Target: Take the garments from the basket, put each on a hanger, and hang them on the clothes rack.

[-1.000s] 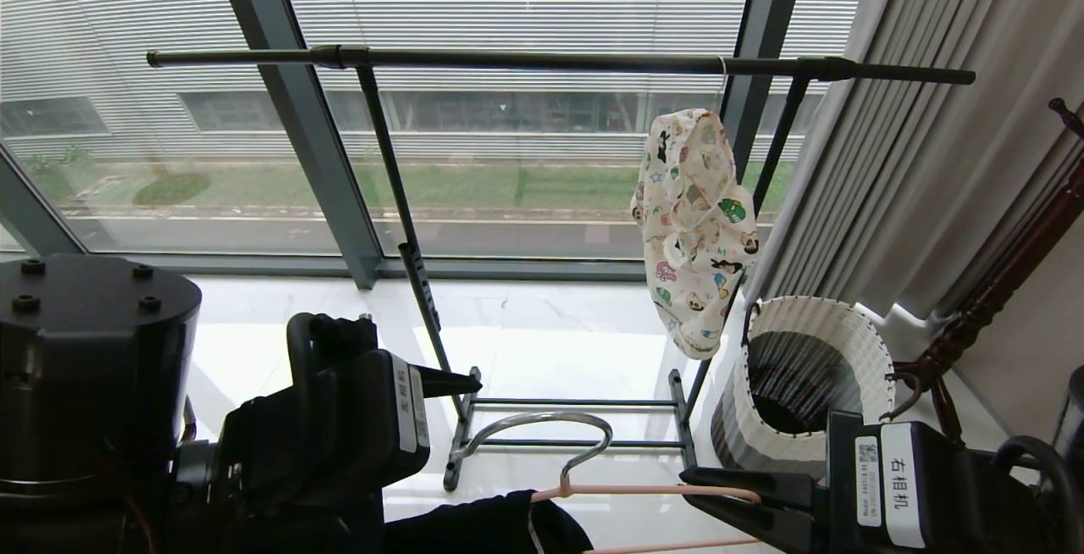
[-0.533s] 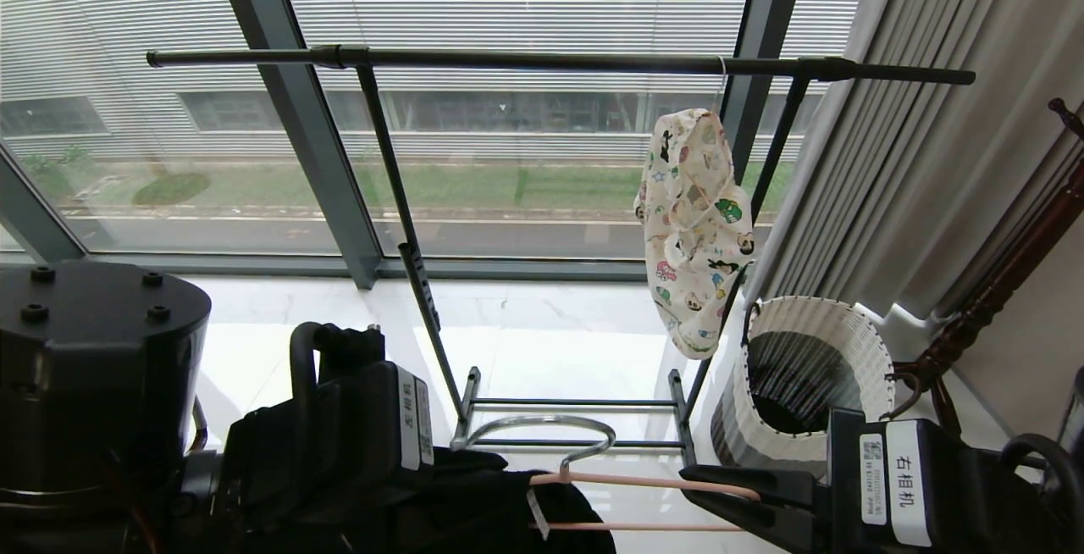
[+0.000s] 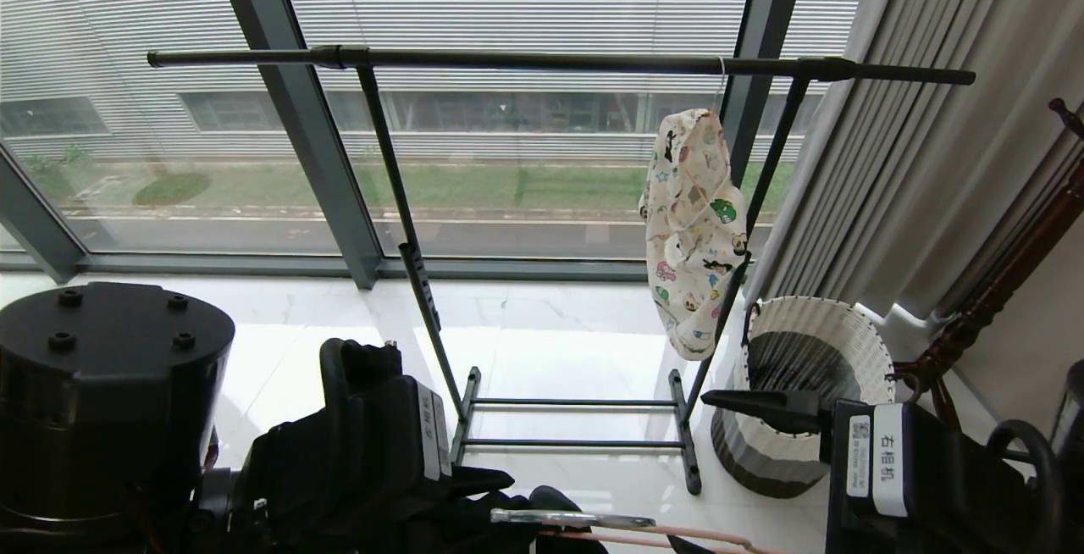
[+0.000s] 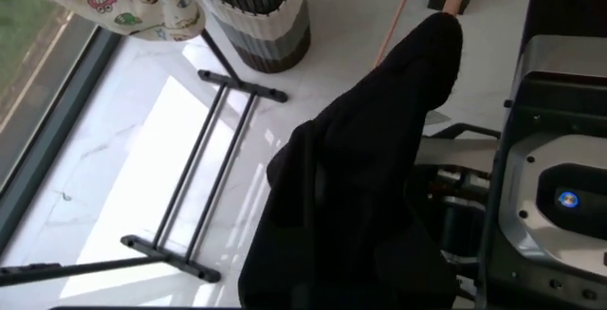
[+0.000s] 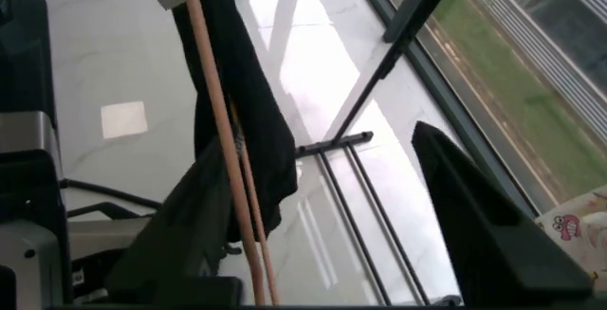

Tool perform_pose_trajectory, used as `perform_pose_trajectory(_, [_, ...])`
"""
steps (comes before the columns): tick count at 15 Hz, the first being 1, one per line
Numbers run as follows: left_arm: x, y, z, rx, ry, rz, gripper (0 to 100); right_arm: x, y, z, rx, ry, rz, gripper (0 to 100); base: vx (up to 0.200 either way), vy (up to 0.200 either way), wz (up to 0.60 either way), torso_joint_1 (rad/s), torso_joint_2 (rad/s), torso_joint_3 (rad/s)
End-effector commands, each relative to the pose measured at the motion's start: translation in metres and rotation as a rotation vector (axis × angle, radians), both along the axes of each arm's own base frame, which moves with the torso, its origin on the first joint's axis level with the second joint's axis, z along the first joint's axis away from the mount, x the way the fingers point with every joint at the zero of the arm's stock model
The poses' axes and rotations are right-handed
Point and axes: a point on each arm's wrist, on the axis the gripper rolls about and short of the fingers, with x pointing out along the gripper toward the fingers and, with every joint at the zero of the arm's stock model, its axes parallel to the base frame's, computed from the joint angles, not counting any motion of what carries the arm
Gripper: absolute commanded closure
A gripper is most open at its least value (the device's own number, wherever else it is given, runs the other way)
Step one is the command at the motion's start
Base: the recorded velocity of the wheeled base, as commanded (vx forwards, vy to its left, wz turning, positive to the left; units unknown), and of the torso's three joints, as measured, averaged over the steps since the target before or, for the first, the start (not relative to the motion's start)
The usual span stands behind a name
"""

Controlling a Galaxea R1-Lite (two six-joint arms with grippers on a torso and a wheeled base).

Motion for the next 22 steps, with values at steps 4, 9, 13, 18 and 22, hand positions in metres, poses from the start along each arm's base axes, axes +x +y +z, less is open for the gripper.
perform_pose_trajectory(4, [0.018, 0.019, -0.007, 0.064, -0.025, 0.221, 100, 0.011, -0.008, 0.001, 0.002, -0.003, -0.074, 0, 0.000, 0.000, 0.00, 0.000, 0.00, 0.000])
perform_pose_trajectory(9, [0.058, 0.038, 0.055, -0.248, 0.033, 0.501, 100, 0.015, 0.005, -0.012, -0.042, 0.039, -0.047, 0, 0.000, 0.000, 0.00, 0.000, 0.00, 0.000])
perform_pose_trajectory(13, [0.041, 0.038, 0.067, -0.292, 0.004, 0.464, 100, 0.031, 0.035, -0.019, 0.140, 0.218, -0.140, 0, 0.000, 0.000, 0.00, 0.000, 0.00, 0.000])
perform_pose_trajectory(18, [0.033, 0.033, 0.073, -0.306, -0.017, 0.438, 100, 0.037, 0.092, -0.029, 0.263, 0.323, -0.293, 0, 0.000, 0.000, 0.00, 0.000, 0.00, 0.000])
perform_pose_trajectory(22, [0.028, 0.025, 0.075, -0.306, -0.026, 0.418, 100, 0.049, 0.110, -0.028, 0.316, 0.308, -0.347, 0, 0.000, 0.000, 0.00, 0.000, 0.00, 0.000])
